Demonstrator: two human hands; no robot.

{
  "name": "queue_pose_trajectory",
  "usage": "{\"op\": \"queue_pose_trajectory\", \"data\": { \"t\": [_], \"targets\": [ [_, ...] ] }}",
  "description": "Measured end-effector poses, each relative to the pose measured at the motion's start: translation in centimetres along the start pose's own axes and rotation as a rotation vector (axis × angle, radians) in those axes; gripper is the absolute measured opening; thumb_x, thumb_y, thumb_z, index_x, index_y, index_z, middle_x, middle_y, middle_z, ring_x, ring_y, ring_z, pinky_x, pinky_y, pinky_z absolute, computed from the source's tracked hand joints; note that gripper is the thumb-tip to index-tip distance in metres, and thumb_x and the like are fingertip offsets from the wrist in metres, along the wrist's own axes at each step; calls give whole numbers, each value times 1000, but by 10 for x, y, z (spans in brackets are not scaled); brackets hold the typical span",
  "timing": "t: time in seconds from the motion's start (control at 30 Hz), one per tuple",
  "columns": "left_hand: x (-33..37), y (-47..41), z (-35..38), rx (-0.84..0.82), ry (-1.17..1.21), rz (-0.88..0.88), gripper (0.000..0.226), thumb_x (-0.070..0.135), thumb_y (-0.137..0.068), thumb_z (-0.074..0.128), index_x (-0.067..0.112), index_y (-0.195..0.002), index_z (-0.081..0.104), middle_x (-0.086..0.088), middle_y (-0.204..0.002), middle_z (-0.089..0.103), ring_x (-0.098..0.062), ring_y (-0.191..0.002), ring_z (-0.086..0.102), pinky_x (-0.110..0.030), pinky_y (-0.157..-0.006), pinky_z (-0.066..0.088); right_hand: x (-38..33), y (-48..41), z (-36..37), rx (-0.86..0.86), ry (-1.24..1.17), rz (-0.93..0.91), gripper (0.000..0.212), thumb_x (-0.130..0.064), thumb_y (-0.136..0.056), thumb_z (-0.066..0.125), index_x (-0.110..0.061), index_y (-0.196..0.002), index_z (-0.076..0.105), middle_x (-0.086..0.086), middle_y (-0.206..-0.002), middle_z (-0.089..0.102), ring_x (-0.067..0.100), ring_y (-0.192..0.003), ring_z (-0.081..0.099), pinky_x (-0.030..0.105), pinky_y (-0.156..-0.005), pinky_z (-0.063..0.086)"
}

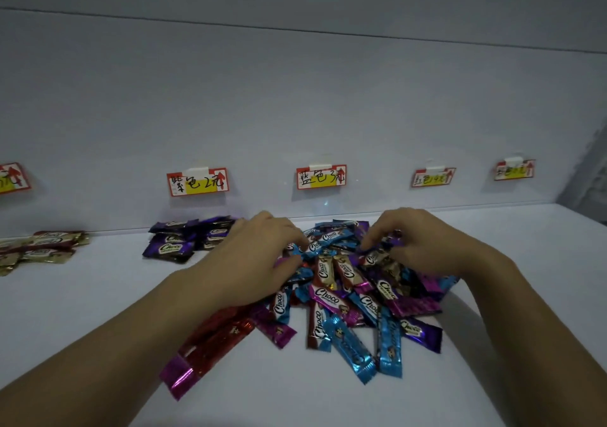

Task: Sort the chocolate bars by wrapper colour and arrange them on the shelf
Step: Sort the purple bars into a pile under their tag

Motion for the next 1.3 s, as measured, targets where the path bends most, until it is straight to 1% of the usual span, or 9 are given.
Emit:
{"op": "queue_pose_trajectory", "data": {
  "t": [0.1,0.3,0.43,0.57,0.73,0.87,0.97,1.2,1.3],
  "targets": [
    [26,-21,3,-5,7,39,31,41,-102,50,36,-131,60,15,-129,61,-12,-118,49,-46,-101,43,1,4,6,-161,30,-18,45,-10,-81,69,-45,-109,72,-14,-114,56,5,-105,54,25,-90,48],
    [59,-56,20,-78,155,27,19,36,-97,58,29,-108,71,9,-102,71,-9,-87,62,-38,-81,56,10,6,-2,-72,47,19,30,-18,-79,76,-40,-99,73,-11,-105,59,9,-99,56,35,-90,50],
    [55,-57,32,-194,43,7,9,29,-90,61,31,-97,66,10,-93,65,-12,-86,61,-40,-79,57,13,6,-2,-67,41,22,29,-18,-78,77,-36,-100,72,-10,-108,62,12,-103,57,38,-92,50],
    [46,-56,34,-223,35,-14,20,23,-88,63,32,-105,65,12,-94,62,-9,-86,57,-37,-79,55,8,7,-4,-70,-62,-34,35,-19,-77,78,-37,-106,70,-15,-111,60,7,-105,57,33,-94,50],
    [53,-62,41,-181,71,19,28,37,-98,57,31,-124,67,6,-111,67,-13,-94,58,-33,-80,50,-1,11,4,-179,-64,-51,34,-33,-72,88,-36,-102,73,-21,-104,59,1,-101,56,27,-88,49],
    [51,-69,45,-164,178,-33,22,37,-95,66,28,-116,68,14,-89,60,-3,-75,52,-18,-62,36,2,13,-2,-143,-129,-51,25,-28,-73,89,-30,-93,73,-15,-98,66,3,-95,60,23,-82,51],
    [46,-71,44,-121,215,-48,15,33,-93,70,26,-106,69,11,-91,62,-5,-80,55,-21,-67,40,2,12,-4,-144,-214,-83,18,-25,-78,86,-27,-88,72,-6,-87,70,12,-83,66,35,-80,58],
    [44,-64,40,53,170,-46,13,29,-101,57,22,-101,68,2,-97,70,-16,-88,61,-39,-81,53,1,14,-12,-69,-443,-158,11,-10,-87,76,-13,-89,66,9,-88,69,26,-88,70,33,-72,60],
    [35,-55,26,159,214,-67,13,27,-101,57,21,-102,68,4,-95,70,-13,-87,61,-34,-80,53,-2,15,-16,-32,-580,-193,10,-5,-89,72,-10,-96,65,10,-91,67,24,-88,69,37,-76,59]
  ]
}}
Point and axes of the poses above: each hand's wrist, its own y-axis away from the middle knuckle, its own z-axis out of the palm, x = y × z, the point moved 5 cm from there along -y, towards the middle knuckle
